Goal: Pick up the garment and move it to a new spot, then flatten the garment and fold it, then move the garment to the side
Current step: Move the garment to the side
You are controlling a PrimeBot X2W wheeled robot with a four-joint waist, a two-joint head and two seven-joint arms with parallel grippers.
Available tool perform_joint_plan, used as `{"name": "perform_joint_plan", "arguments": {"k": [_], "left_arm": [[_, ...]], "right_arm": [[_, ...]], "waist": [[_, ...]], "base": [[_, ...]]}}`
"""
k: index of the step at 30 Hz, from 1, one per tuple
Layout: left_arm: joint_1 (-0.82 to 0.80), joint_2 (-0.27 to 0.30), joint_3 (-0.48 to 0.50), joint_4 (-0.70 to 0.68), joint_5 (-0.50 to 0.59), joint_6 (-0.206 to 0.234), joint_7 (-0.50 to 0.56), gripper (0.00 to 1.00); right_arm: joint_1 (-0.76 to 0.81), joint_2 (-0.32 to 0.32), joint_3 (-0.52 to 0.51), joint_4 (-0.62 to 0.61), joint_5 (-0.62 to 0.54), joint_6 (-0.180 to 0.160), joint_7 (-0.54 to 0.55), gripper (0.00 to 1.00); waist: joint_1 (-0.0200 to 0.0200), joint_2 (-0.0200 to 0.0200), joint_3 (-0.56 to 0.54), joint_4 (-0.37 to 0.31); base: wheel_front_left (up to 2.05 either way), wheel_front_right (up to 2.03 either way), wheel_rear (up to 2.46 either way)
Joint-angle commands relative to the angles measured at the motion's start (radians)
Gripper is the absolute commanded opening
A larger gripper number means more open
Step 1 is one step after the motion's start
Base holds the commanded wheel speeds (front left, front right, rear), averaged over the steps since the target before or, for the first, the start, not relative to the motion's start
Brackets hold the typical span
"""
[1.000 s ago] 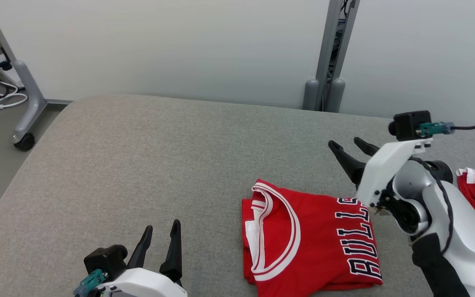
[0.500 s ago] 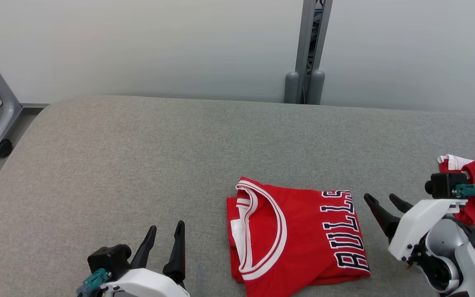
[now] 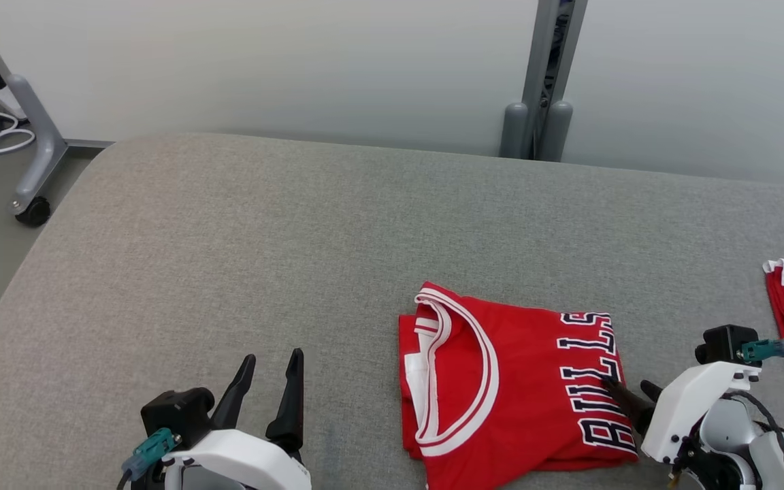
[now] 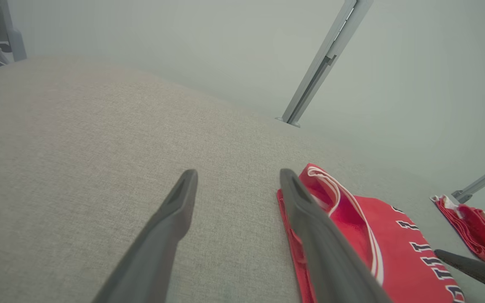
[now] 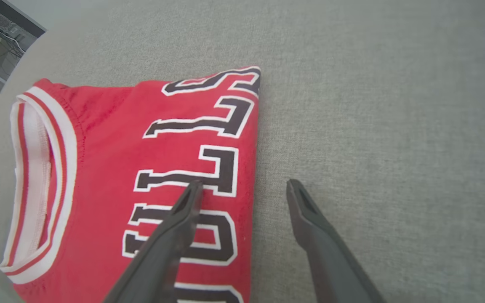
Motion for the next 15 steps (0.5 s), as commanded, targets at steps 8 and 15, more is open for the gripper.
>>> {"name": "perform_joint_plan", "arguments": {"k": [8, 15], "left_arm": [[-0.015, 0.013, 0.004, -0.009, 0.005, 0.009, 0.003, 1.0], [-0.009, 0.018, 0.003, -0.005, 0.002, 0.013, 0.002, 1.0]], "right_arm": [[-0.056, 0.022, -0.008, 0.095, 0.084, 0.0, 0.06, 0.57], [-0.092, 0.003, 0.055, 0.123, 0.106, 0.0, 0.0, 0.0]], "waist": [[0.0, 0.0, 0.015, 0.043], [0.0, 0.0, 0.004, 0.051]], "base": [[0.0, 0.0, 0.0], [0.0, 0.0, 0.0]]}}
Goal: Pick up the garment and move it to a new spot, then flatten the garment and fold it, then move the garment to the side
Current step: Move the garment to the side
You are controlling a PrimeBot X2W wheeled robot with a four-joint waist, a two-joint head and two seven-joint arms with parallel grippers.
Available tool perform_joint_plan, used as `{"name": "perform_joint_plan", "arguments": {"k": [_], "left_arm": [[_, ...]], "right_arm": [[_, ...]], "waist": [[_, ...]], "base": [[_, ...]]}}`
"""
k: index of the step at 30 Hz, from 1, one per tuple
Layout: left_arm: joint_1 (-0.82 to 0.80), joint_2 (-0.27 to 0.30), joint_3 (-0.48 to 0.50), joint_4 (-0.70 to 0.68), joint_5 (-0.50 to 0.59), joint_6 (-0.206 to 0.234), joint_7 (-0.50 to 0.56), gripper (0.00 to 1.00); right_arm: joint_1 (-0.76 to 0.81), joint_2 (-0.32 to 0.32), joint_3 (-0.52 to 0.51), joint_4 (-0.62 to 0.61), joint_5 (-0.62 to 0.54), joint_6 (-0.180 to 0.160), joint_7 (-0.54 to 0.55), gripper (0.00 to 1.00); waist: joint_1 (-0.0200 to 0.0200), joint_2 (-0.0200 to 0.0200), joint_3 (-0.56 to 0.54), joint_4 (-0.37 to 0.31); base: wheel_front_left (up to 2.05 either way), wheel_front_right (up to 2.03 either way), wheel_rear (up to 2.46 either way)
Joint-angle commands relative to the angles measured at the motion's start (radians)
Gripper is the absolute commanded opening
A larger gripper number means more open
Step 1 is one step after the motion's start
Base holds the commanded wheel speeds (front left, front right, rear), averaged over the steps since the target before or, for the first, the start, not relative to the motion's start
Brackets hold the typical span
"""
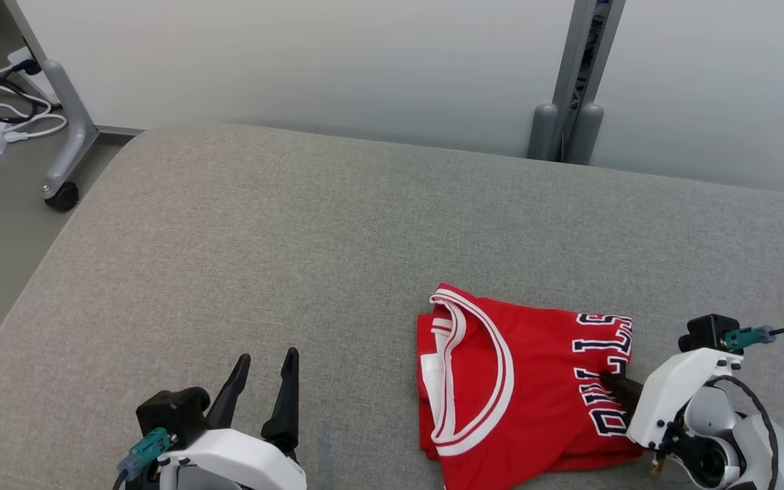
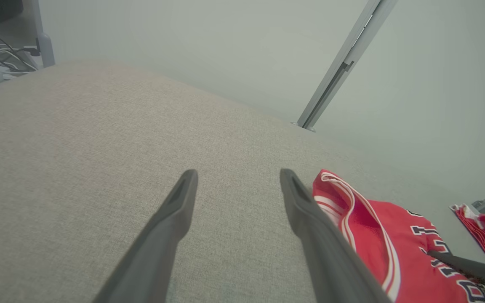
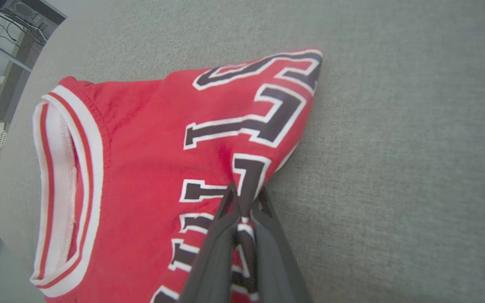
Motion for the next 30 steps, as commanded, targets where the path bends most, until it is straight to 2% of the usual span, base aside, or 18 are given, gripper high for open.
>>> {"name": "perform_joint_plan", "arguments": {"k": [1, 6, 11, 20, 24, 30], "left_arm": [[-0.003, 0.007, 0.003, 0.001, 0.0, 0.008, 0.0, 1.0], [0.011, 0.009, 0.003, -0.003, -0.006, 0.01, -0.001, 1.0], [0.021, 0.005, 0.001, -0.012, -0.008, 0.014, -0.007, 1.0], [0.009, -0.007, 0.001, -0.026, -0.008, 0.011, -0.018, 1.0], [-0.005, -0.01, 0.004, -0.029, -0.004, 0.011, -0.022, 1.0], [-0.036, -0.013, 0.008, -0.029, 0.002, 0.002, -0.028, 1.0]], "right_arm": [[-0.013, -0.012, 0.009, -0.001, 0.011, 0.0, -0.017, 0.0], [-0.032, -0.057, 0.066, -0.028, 0.021, 0.0, -0.05, 0.0], [-0.055, -0.131, 0.102, -0.065, 0.01, 0.0, -0.052, 0.0], [-0.098, -0.257, 0.096, -0.13, -0.033, 0.0, -0.01, 0.0], [-0.113, -0.281, 0.078, -0.165, -0.051, 0.0, 0.009, 0.0], [-0.147, -0.281, 0.055, -0.213, -0.082, 0.0, 0.038, 0.0]], "waist": [[0.0, -0.0001, -0.005, -0.003], [0.0, -0.0001, -0.022, -0.026], [0.0, -0.0001, -0.032, -0.067], [0.0, -0.0001, -0.029, -0.191], [0.0, -0.0001, -0.014, -0.26], [0.0, -0.0001, 0.025, -0.344]], "base": [[0.0, 0.0, 0.0], [0.0, 0.0, 0.0], [0.0, 0.0, 0.0], [0.0, 0.0, 0.0], [0.0, 0.0, 0.0], [0.0, 0.0, 0.0]]}}
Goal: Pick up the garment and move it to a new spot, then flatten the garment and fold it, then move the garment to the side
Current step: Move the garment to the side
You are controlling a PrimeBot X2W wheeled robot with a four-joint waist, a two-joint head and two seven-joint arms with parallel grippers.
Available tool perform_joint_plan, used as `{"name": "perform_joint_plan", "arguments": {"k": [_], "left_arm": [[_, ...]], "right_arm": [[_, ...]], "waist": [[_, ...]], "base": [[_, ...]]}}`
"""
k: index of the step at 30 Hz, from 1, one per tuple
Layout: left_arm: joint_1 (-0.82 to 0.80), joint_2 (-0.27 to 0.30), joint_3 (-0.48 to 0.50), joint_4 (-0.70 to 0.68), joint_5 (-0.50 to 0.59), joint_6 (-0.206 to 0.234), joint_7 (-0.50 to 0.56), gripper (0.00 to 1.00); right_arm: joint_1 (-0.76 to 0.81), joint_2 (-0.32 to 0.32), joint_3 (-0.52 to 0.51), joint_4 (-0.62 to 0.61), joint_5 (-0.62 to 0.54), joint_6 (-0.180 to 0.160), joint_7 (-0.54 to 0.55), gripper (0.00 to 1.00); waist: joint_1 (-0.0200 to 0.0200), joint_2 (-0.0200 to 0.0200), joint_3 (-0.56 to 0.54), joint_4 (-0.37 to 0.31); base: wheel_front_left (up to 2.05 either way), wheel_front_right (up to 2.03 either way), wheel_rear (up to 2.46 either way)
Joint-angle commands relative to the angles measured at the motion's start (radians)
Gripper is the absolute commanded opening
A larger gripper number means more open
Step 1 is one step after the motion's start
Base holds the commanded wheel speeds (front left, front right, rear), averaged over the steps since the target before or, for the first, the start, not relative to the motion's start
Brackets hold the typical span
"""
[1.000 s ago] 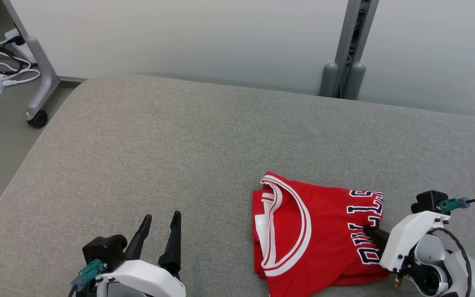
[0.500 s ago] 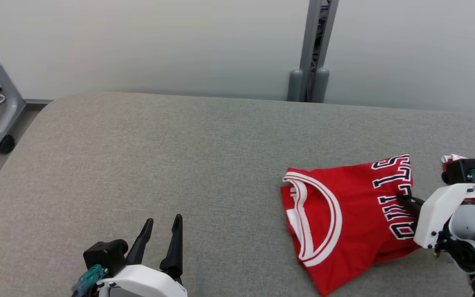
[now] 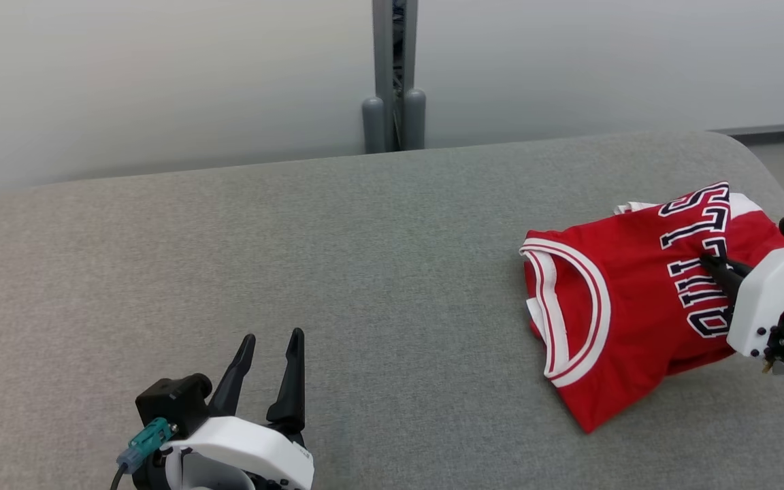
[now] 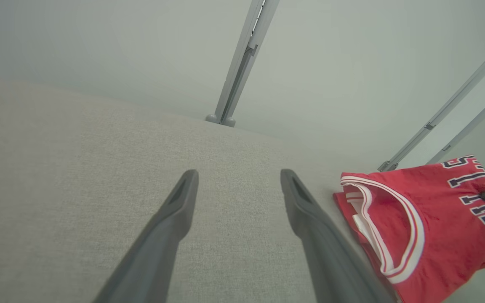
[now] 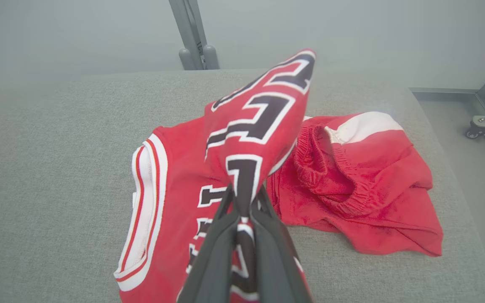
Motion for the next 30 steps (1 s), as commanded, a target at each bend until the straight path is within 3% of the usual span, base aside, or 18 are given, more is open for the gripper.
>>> {"name": "perform_joint_plan", "arguments": {"k": [1, 13, 30], "left_arm": [[-0.024, 0.003, 0.005, 0.001, 0.005, -0.005, -0.006, 1.0], [-0.085, 0.019, 0.009, -0.012, 0.025, -0.004, 0.004, 1.0], [-0.147, 0.11, 0.04, -0.159, 0.078, 0.056, 0.052, 1.0]], "right_arm": [[-0.021, 0.003, -0.004, -0.014, -0.014, 0.0, 0.005, 0.0], [-0.195, 0.062, 0.028, 0.026, -0.087, 0.0, -0.008, 0.0], [-0.385, -0.004, -0.047, 0.159, -0.134, 0.0, -0.022, 0.0]], "waist": [[0.0, 0.0, 0.034, -0.046], [0.0, 0.0, 0.121, -0.084], [0.0, 0.0, 0.31, -0.123]], "base": [[0.0, 0.0, 0.0], [0.0, 0.0, 0.0], [0.0, 0.0, 0.0]]}}
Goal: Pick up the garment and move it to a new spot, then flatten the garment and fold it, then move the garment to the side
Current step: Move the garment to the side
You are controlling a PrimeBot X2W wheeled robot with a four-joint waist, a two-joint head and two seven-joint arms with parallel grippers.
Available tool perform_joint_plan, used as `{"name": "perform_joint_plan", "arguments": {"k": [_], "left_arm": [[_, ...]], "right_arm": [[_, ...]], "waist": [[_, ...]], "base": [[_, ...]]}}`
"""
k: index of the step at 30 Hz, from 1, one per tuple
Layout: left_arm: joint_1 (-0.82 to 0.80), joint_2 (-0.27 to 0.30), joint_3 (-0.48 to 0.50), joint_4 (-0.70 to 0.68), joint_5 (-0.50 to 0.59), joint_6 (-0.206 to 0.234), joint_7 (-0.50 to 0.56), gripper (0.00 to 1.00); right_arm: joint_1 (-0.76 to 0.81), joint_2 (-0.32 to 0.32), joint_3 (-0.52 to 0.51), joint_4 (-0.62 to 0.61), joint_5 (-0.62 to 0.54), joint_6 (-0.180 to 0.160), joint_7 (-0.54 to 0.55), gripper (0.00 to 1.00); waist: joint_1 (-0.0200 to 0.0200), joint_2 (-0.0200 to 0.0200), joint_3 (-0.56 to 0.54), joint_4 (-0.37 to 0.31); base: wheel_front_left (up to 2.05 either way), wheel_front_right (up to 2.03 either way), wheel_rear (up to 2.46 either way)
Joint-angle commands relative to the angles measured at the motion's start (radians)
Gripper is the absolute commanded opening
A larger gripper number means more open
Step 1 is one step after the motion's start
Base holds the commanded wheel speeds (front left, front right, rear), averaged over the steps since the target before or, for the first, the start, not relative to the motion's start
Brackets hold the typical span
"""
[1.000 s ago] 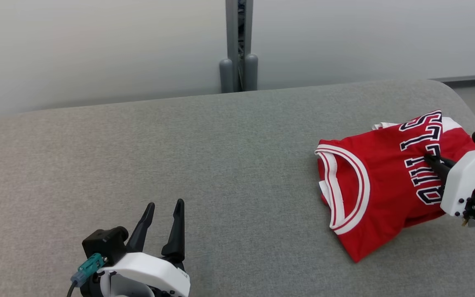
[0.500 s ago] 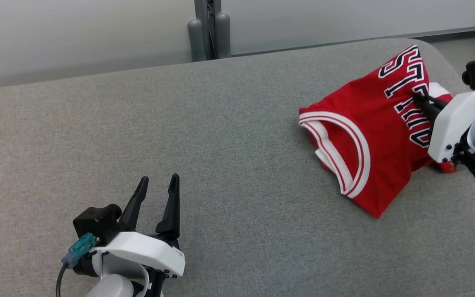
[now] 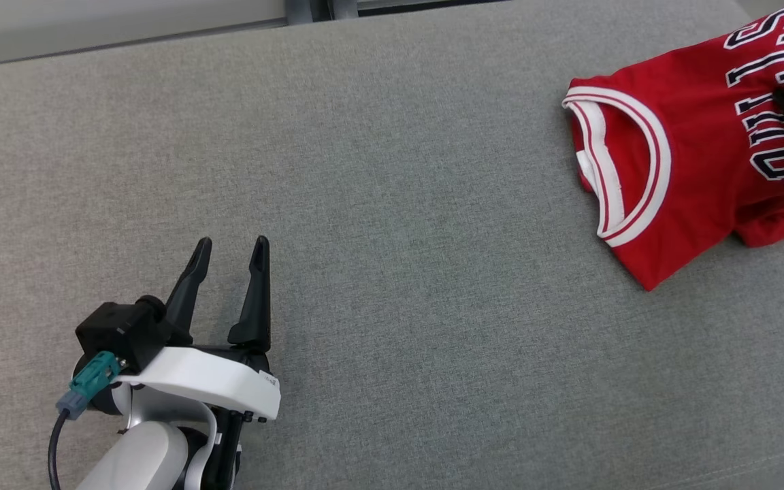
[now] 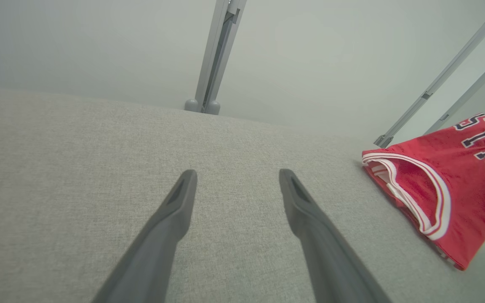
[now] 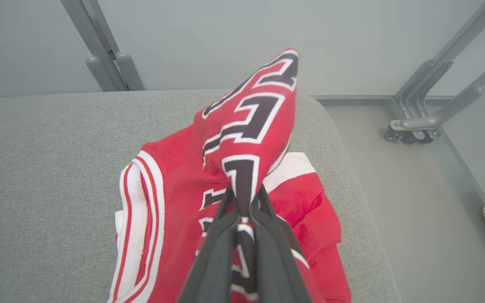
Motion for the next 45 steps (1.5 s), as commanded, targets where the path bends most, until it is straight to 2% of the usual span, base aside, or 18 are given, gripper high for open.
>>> {"name": "perform_joint_plan", "arguments": {"k": [1, 10, 16, 18, 19, 20, 21, 22, 23, 24, 33, 37, 41, 45], "left_arm": [[-0.024, 0.013, 0.005, -0.02, 0.012, 0.01, 0.007, 1.0], [-0.063, 0.042, -0.008, -0.079, 0.043, 0.03, 0.05, 1.0], [-0.079, 0.046, -0.02, -0.091, 0.054, 0.036, 0.066, 1.0], [-0.08, 0.048, -0.024, -0.096, 0.058, 0.038, 0.071, 1.0], [-0.08, 0.048, -0.026, -0.097, 0.058, 0.038, 0.072, 1.0], [-0.08, 0.048, -0.028, -0.098, 0.059, 0.038, 0.073, 1.0], [-0.08, 0.048, -0.029, -0.099, 0.059, 0.039, 0.073, 1.0], [-0.079, 0.048, -0.03, -0.1, 0.058, 0.04, 0.073, 1.0], [-0.079, 0.049, -0.03, -0.101, 0.059, 0.04, 0.074, 1.0], [-0.078, 0.049, -0.031, -0.101, 0.059, 0.041, 0.075, 1.0], [-0.056, 0.051, -0.044, -0.09, 0.051, 0.04, 0.083, 1.0], [-0.044, 0.038, -0.039, -0.081, 0.027, 0.027, 0.075, 1.0], [-0.03, 0.007, -0.014, -0.057, -0.026, 0.008, 0.049, 1.0], [-0.023, -0.002, 0.005, -0.013, -0.053, -0.018, 0.02, 1.0]], "right_arm": [[-0.023, -0.012, -0.018, 0.015, -0.011, 0.0, -0.003, 0.0], [-0.067, -0.079, -0.052, 0.091, -0.097, 0.0, -0.024, 0.0], [-0.098, -0.08, -0.077, 0.191, -0.174, 0.0, -0.051, 0.0], [-0.109, -0.083, -0.074, 0.249, -0.237, 0.0, -0.08, 0.0], [-0.112, -0.087, -0.075, 0.266, -0.259, 0.0, -0.093, 0.07], [-0.117, -0.093, -0.076, 0.282, -0.284, 0.0, -0.11, 0.2], [-0.12, -0.101, -0.079, 0.299, -0.308, 0.0, -0.125, 0.41], [-0.124, -0.105, -0.085, 0.317, -0.331, 0.0, -0.139, 0.49], [-0.129, -0.108, -0.094, 0.331, -0.352, 0.0, -0.158, 0.82], [-0.134, -0.106, -0.103, 0.346, -0.368, 0.0, -0.173, 1.0], [-0.148, -0.052, -0.133, 0.436, -0.44, 0.0, -0.275, 1.0], [-0.159, -0.018, -0.119, 0.432, -0.412, 0.0, -0.348, 1.0], [-0.156, 0.015, -0.095, 0.403, -0.337, 0.0, -0.424, 1.0], [-0.117, 0.03, -0.031, 0.351, -0.265, 0.0, -0.47, 1.0]], "waist": [[0.0, 0.0, 0.039, -0.01], [0.0, 0.0, 0.122, 0.015], [0.0, 0.0, 0.145, 0.047], [0.0, 0.0, 0.15, 0.062], [0.0, 0.0, 0.151, 0.066], [0.0, 0.0, 0.151, 0.07], [0.0, 0.0, 0.152, 0.074], [0.0, 0.0, 0.152, 0.077], [0.0, 0.0, 0.151, 0.078], [0.0, 0.0, 0.151, 0.08], [0.0, 0.0, 0.115, 0.059], [0.0, 0.0, 0.075, 0.043], [0.0, 0.0, 0.01, 0.039], [0.0, 0.0, -0.062, 0.048]], "base": [[0.0, 0.0, 0.0], [0.0, 0.0, 0.0], [0.0, 0.0, 0.0], [0.0, 0.0, 0.0], [0.0, 0.0, 0.0], [0.0, 0.0, 0.0], [0.0, 0.0, 0.0], [0.0, 0.0, 0.0], [0.0, 0.0, 0.0], [0.0, 0.0, 0.0], [0.0, 0.0, 0.0], [0.0, 0.0, 0.0], [0.0, 0.0, 0.0], [0.0, 0.0, 0.0]]}}
